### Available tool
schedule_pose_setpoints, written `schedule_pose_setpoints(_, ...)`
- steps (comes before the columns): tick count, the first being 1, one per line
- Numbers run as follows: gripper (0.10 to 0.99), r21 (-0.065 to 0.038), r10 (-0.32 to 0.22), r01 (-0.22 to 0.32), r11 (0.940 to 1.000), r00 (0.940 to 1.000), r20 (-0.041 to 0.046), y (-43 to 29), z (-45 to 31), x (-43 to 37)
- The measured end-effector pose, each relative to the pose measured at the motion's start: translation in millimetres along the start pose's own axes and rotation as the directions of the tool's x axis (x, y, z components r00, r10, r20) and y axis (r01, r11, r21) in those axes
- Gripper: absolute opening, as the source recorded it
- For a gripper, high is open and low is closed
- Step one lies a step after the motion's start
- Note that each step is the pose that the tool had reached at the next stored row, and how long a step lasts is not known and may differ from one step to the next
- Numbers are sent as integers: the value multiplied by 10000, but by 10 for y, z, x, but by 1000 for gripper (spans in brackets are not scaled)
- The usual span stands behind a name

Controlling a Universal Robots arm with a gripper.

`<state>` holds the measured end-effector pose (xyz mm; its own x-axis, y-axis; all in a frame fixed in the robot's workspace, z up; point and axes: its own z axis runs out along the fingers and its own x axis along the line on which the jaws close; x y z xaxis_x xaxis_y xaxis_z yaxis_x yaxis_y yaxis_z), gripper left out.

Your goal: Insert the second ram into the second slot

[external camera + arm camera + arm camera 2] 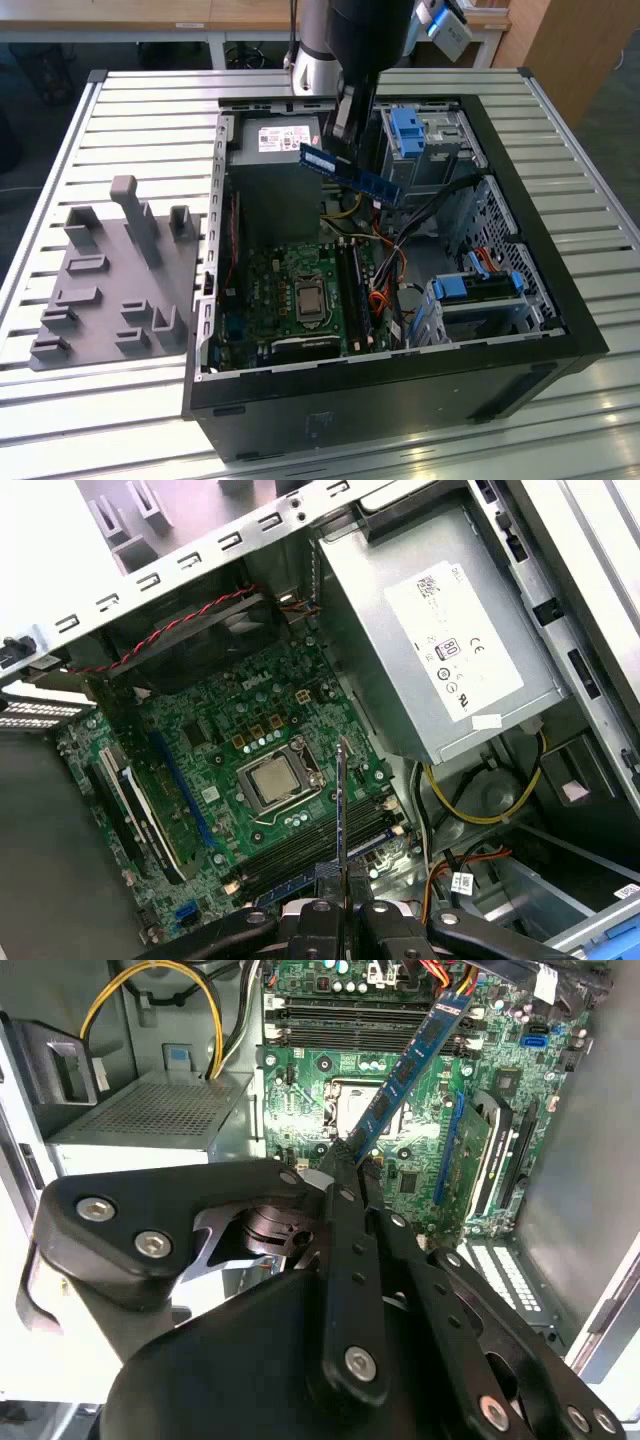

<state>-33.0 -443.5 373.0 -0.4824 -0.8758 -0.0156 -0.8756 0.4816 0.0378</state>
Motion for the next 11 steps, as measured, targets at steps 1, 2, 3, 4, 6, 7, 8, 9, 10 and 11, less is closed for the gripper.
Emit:
schedule_pose_setpoints(1,137,1,77,-77,10000,10000,2,0,0,0)
schedule_pose_setpoints(2,137,2,149,-149,9999,9999,5,0,0,0)
schedule_pose_setpoints(3,137,3,219,-219,9998,9998,8,0,0,0)
schedule_pose_setpoints(4,137,4,296,-296,9996,9996,11,0,0,0)
schedule_pose_setpoints(6,137,6,435,-435,9991,9991,16,0,0,0)
schedule_pose_setpoints(7,137,7,505,-505,9987,9987,19,0,0,0)
schedule_pose_setpoints(8,137,8,576,-576,9983,9983,22,0,0,0)
schedule_pose_setpoints(9,137,9,654,-654,9979,9979,24,0,0,0)
schedule_pose_setpoints(10,137,10,730,-730,9973,9973,28,0,0,0)
schedule_pose_setpoints(11,137,12,803,-803,9968,9968,30,0,0,0)
